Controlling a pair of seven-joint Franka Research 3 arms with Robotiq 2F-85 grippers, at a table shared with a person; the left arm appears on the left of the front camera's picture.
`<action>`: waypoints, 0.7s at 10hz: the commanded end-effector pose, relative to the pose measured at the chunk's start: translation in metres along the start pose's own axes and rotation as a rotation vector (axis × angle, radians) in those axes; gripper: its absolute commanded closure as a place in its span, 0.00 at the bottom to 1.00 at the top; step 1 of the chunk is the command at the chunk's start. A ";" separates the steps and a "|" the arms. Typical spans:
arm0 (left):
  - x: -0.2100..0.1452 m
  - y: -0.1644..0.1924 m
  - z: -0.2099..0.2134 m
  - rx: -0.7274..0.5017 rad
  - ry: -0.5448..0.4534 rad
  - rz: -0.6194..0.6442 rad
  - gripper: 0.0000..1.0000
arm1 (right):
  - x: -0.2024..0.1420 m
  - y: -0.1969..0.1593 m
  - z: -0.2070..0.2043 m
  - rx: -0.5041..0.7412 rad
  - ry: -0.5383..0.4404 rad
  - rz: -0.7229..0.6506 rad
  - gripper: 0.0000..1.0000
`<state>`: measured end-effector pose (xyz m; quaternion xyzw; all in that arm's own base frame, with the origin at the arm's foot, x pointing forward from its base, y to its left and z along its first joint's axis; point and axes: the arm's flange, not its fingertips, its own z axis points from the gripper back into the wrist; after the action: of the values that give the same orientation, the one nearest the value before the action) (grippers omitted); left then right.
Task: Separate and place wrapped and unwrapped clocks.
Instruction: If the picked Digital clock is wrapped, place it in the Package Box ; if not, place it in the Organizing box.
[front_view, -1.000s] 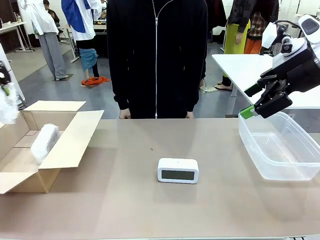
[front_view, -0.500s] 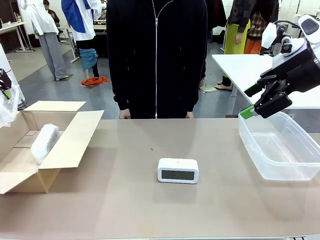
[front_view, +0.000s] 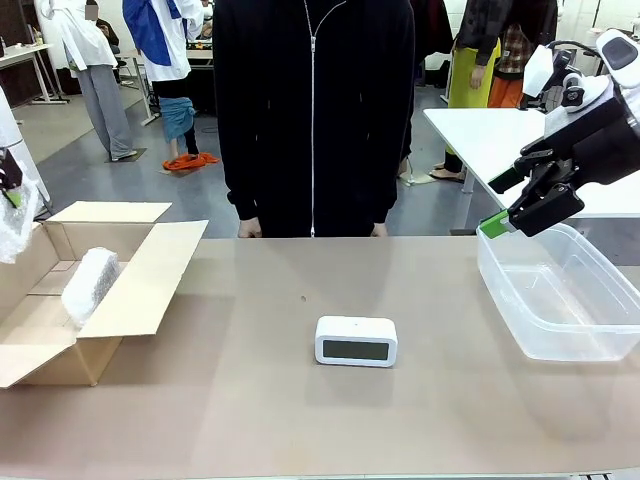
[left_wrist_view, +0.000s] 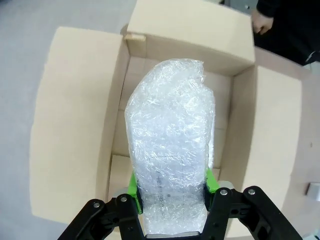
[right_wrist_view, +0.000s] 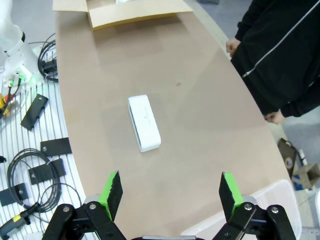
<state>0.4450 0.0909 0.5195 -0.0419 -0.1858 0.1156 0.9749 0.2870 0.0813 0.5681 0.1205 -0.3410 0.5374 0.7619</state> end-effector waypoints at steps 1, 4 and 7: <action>0.008 0.006 -0.034 -0.004 0.050 -0.063 0.47 | 0.000 0.000 -0.002 0.022 -0.017 -0.015 0.00; 0.000 0.004 -0.070 0.013 0.034 -0.084 0.47 | 0.000 0.000 -0.002 0.022 -0.017 -0.015 0.00; -0.001 0.003 -0.079 0.024 0.038 -0.104 0.00 | 0.000 0.000 -0.002 0.022 -0.017 -0.015 0.00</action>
<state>0.4745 0.0905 0.4467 -0.0266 -0.1602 0.0817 0.9833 0.2870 0.0813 0.5681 0.1205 -0.3410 0.5374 0.7619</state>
